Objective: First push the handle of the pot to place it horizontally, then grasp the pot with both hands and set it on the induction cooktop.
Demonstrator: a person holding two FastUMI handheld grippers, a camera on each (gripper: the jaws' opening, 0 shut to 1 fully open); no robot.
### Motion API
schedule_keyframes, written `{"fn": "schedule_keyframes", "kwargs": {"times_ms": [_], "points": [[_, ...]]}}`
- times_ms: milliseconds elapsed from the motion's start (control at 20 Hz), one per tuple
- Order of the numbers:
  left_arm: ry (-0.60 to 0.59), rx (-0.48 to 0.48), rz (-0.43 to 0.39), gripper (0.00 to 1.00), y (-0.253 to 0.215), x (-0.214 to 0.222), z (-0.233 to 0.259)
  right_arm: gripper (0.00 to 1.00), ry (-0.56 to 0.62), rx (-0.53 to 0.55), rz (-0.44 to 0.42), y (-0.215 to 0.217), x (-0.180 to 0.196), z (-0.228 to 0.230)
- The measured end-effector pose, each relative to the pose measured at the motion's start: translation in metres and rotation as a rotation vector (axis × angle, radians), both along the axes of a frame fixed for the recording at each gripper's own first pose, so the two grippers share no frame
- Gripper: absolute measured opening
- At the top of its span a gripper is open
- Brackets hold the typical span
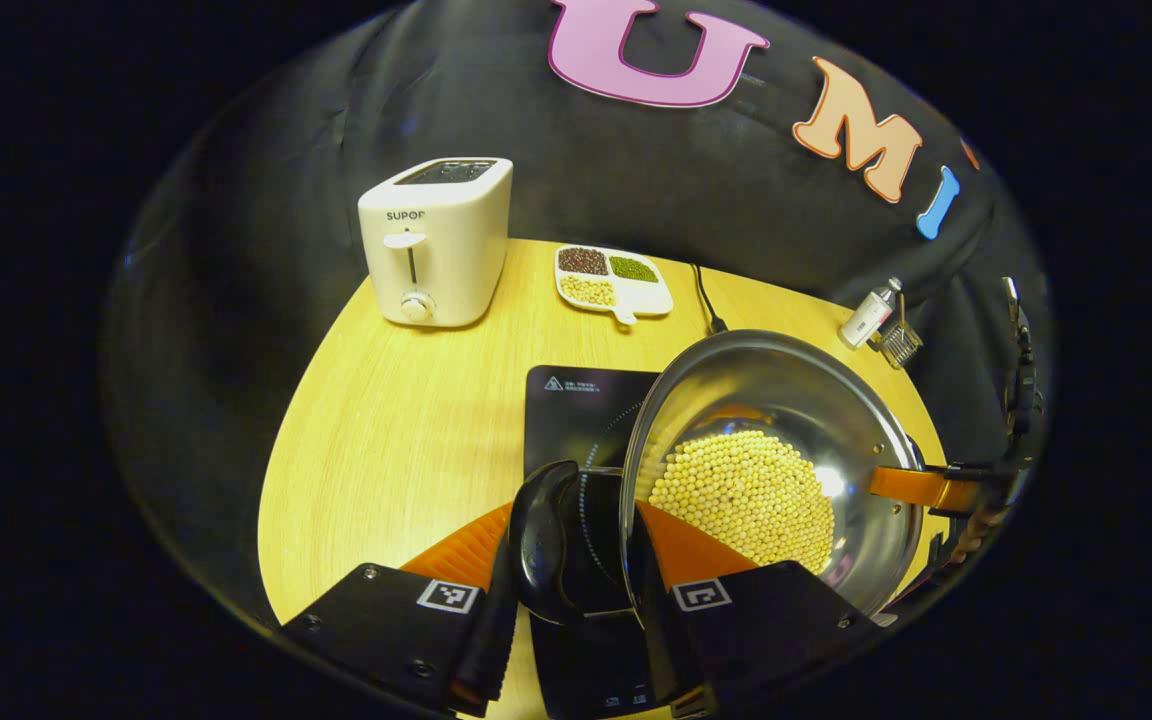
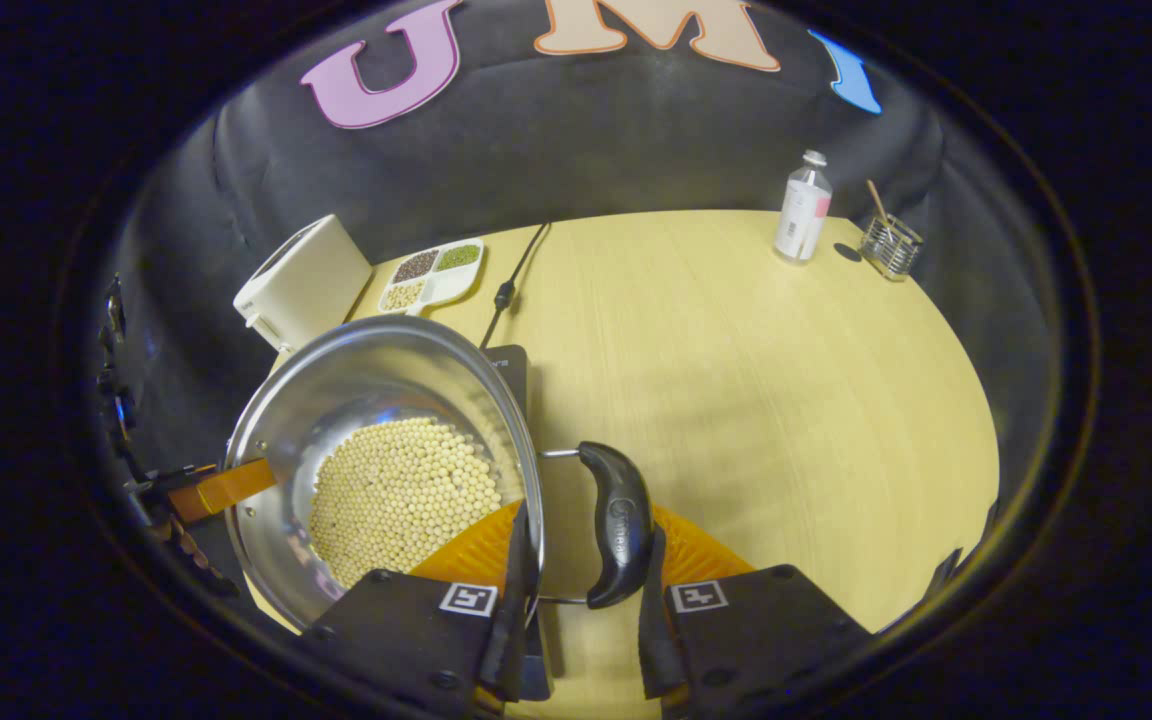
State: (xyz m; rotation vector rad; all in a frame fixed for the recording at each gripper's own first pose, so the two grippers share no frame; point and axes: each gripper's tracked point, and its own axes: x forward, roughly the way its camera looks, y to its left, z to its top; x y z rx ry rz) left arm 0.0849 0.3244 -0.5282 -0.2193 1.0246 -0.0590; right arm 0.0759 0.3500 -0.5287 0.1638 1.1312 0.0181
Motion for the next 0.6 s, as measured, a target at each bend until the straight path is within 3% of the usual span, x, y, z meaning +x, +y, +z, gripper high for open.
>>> {"fn": "schedule_keyframes", "kwargs": {"times_ms": [200, 250, 300, 400, 450, 500, 600], "points": [[-0.011, 0.001, 0.019, 0.57, 0.007, 0.005, 0.0, 0.43, 0.003, 0.002, 0.001, 0.008, 0.006, -0.002], [-0.013, 0.007, 0.018, 0.56, 0.008, 0.007, -0.001, 0.48, 0.003, 0.002, 0.0, 0.009, 0.008, -0.002], [-0.015, 0.01, 0.014, 0.56, 0.008, 0.008, -0.002, 0.42, 0.001, 0.001, 0.0, 0.01, 0.008, -0.001], [-0.022, 0.006, 0.013, 0.57, 0.008, 0.011, -0.002, 0.42, 0.0, 0.003, -0.003, 0.01, 0.008, -0.002], [-0.022, 0.006, 0.014, 0.56, 0.008, 0.012, -0.002, 0.49, 0.0, 0.004, -0.006, 0.01, 0.008, -0.002], [-0.023, 0.008, 0.016, 0.56, 0.009, 0.012, -0.001, 0.49, -0.001, 0.006, -0.009, 0.011, 0.009, -0.002], [-0.021, 0.009, 0.019, 0.57, 0.008, 0.01, 0.0, 0.42, -0.002, 0.008, -0.006, 0.01, 0.01, -0.001]]}}
